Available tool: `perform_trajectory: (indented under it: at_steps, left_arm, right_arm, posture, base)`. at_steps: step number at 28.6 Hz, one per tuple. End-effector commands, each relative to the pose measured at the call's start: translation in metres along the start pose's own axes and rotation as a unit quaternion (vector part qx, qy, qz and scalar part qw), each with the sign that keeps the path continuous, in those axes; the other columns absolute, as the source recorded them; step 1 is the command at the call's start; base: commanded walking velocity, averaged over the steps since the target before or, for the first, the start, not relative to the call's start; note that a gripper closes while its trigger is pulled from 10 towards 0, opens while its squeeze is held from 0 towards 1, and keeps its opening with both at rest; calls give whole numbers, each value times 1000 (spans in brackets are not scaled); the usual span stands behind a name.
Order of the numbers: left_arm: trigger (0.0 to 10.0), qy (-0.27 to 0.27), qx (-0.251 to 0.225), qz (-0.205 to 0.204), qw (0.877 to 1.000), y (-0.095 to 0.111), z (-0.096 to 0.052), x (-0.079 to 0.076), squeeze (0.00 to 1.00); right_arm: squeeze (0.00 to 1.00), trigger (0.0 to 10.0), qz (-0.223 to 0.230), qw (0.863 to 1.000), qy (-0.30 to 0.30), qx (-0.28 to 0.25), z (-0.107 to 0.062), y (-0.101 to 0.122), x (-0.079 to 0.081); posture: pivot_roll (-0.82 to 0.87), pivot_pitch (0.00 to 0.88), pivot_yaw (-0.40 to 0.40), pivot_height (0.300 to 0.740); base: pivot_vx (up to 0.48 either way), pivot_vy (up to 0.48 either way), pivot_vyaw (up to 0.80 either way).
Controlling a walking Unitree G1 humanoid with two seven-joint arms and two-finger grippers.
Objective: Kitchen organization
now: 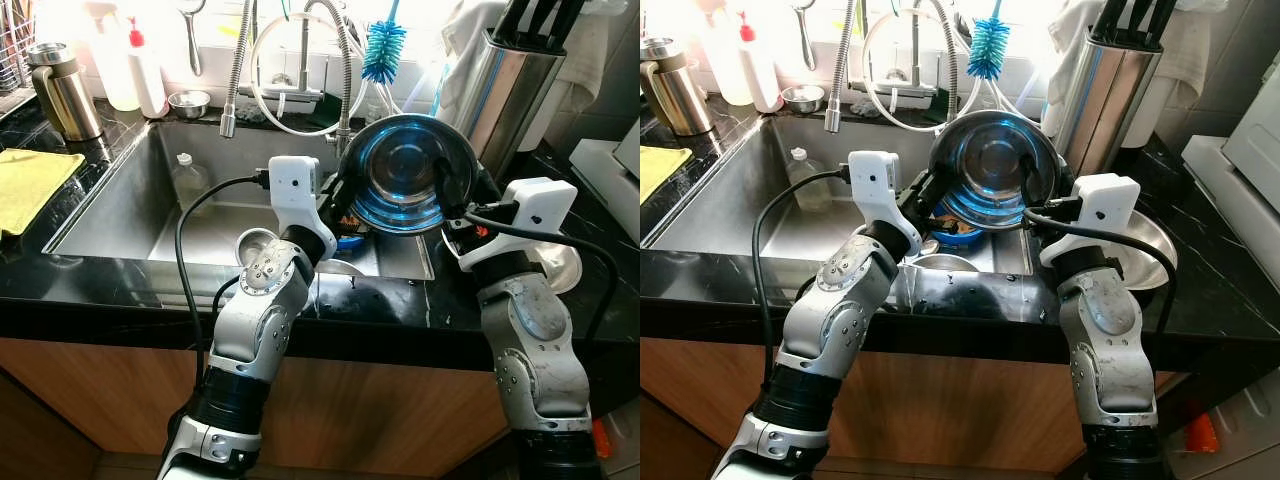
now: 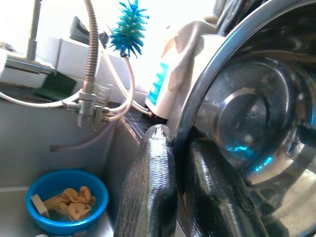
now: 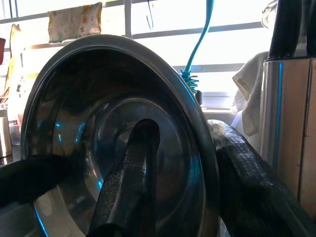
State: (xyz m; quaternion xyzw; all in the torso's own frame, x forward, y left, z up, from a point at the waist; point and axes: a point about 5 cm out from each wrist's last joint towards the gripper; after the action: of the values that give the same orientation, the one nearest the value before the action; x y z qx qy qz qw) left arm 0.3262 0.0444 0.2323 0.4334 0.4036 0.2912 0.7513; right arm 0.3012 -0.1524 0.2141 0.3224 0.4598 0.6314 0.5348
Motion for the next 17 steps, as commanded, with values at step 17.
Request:
perform_trajectory:
  at_steps: [17]
  left_arm:
    - [10000,199,-118,30,972,42,-1,53,0]
  right_arm:
    - [0,10000,-31,992,-118,32,-10,-13,-18]
  posture:
    - [118,33,-80,740]
  base:
    - [0,0,0]
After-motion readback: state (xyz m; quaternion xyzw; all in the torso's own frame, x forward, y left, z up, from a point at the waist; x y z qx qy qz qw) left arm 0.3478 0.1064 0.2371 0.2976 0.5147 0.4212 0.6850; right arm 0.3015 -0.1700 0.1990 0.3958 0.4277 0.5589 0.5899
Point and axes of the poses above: a point about 5 cm out from each wrist's last joint towards the gripper, its own z axis pointing out of the wrist towards the gripper, its own y axis along the axis of the wrist's last joint, x = y × z, and after that the axes turned 6 degrees about -z, right-handed
